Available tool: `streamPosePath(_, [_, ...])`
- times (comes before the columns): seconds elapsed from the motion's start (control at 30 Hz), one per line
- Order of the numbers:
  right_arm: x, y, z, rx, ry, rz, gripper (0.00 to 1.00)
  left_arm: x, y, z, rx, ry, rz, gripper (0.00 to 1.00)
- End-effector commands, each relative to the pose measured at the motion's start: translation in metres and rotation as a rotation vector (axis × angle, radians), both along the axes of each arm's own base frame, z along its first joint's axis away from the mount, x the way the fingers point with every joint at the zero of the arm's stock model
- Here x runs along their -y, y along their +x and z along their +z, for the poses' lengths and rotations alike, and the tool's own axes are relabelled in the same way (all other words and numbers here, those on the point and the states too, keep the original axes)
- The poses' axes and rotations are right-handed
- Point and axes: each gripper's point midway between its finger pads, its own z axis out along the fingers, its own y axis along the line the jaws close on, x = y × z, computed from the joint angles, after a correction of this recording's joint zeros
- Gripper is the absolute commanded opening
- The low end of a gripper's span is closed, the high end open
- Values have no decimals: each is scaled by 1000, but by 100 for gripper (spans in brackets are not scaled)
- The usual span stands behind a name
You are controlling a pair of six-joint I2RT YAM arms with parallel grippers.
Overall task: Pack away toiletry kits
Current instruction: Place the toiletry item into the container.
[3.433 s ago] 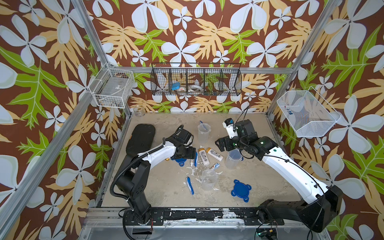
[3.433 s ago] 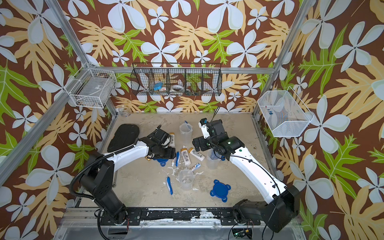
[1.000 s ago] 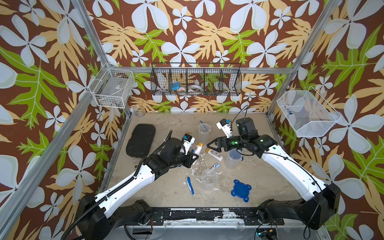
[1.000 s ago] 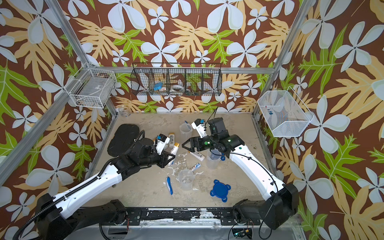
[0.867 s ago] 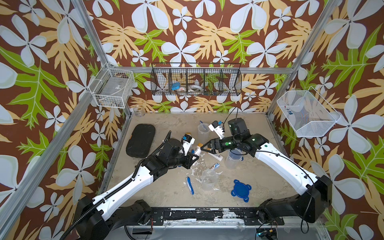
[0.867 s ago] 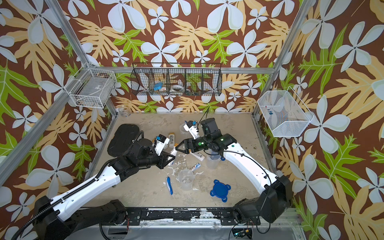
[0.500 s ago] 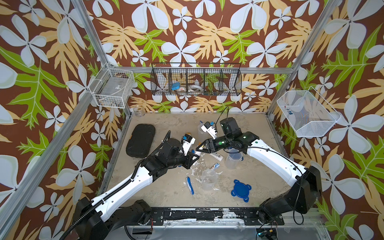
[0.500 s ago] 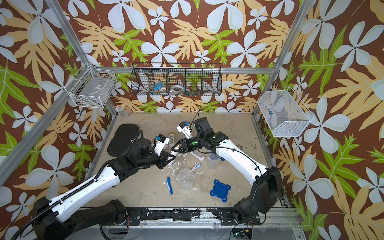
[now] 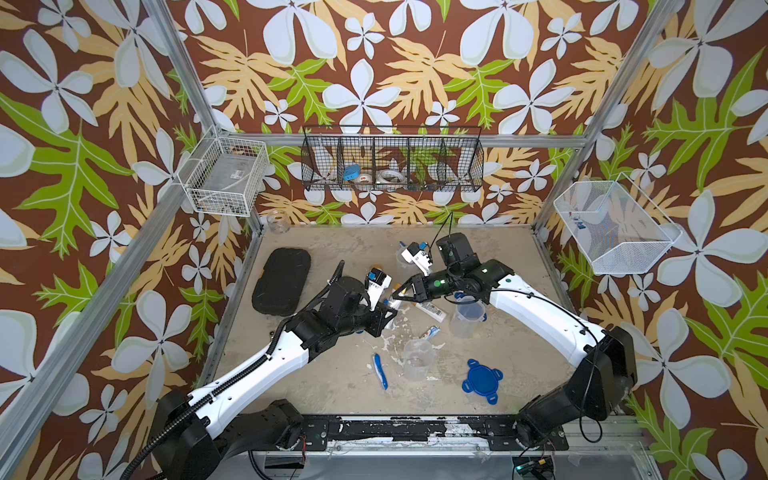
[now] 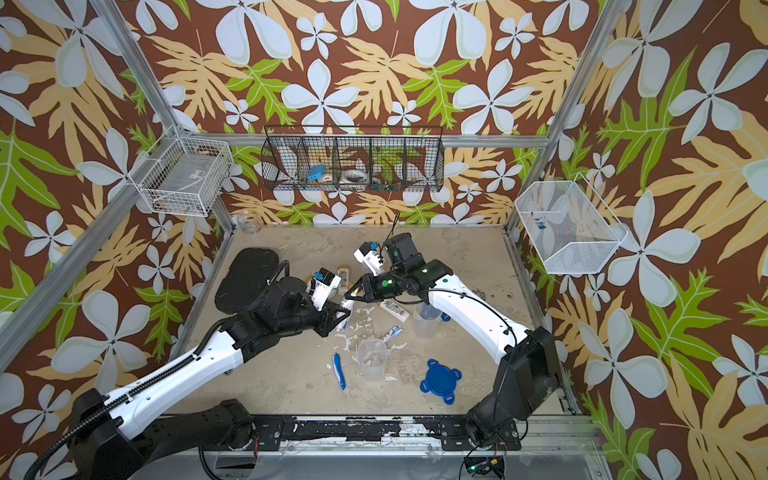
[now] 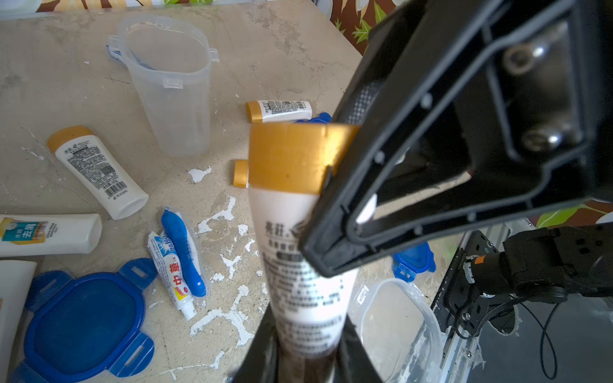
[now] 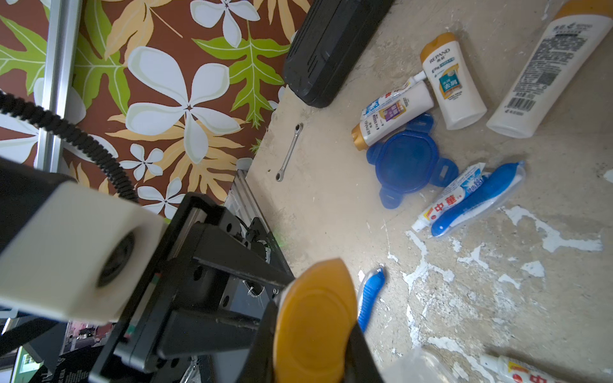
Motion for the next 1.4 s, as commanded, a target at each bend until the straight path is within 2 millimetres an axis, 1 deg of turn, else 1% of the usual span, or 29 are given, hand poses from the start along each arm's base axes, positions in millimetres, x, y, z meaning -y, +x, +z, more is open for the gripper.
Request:
streamPosePath(0.0, [-2,-2,13,100,27,57,8,8,-3,11,9,-57,-30,40])
streamPosePath(0.03, [0,-3,14,114,18,53,7,7,-4,11,4,-58,-27,58])
streamPosePath(0.07, [3,-2,14,127,5,48,6,6,-5,10,-2,-60,-24,73])
streamPosePath(0.1, [6,-3,16,149,-7,43,5,4,-7,9,-11,-60,-20,85])
streamPosePath(0.13, [10,-3,18,172,-19,36,4,2,-9,7,-22,-61,-13,93])
streamPosePath(0.17, [14,-4,19,195,-32,30,4,0,-11,6,-33,-64,-6,98])
streamPosePath(0.2, [19,-6,18,218,-49,25,3,-3,-13,4,-44,-67,2,100])
streamPosePath(0.3, [33,-13,16,287,-100,20,2,-13,-19,-2,-97,-88,37,100])
streamPosePath(0.4, [52,-23,15,368,-144,-1,3,-25,-24,-1,-131,-135,83,100])
streamPosePath(0.47, [60,-33,17,407,-150,-1,3,-35,-24,-1,-142,-163,120,100])
streamPosePath(0.57, [67,-50,20,452,-141,4,3,-50,-16,-9,-170,-164,190,100])
streamPosePath(0.67, [65,-67,16,489,-138,25,4,-58,-4,-14,-197,-145,241,99])
streamPosePath(0.73, [64,-74,7,492,-163,32,4,-60,4,-22,-222,-106,271,99])
streamPosePath(0.8, [67,-76,-6,498,-216,28,3,-61,11,-31,-248,-63,292,98])
streamPosePath(0.9, [72,-74,-18,518,-272,5,3,-61,23,-36,-269,-27,330,98])
streamPosePath(1.03, [76,-69,-24,560,-325,-20,4,-62,43,-48,-310,16,410,95])
streamPosePath(1.17, [72,-69,-34,571,-334,0,6,-62,68,-63,-336,66,484,90])
streamPosePath(1.27, [69,-73,-43,575,-347,27,7,-62,95,-80,-357,107,525,85])
streamPosePath(1.37, [66,-80,-50,583,-370,51,9,-63,128,-92,-371,139,561,79])
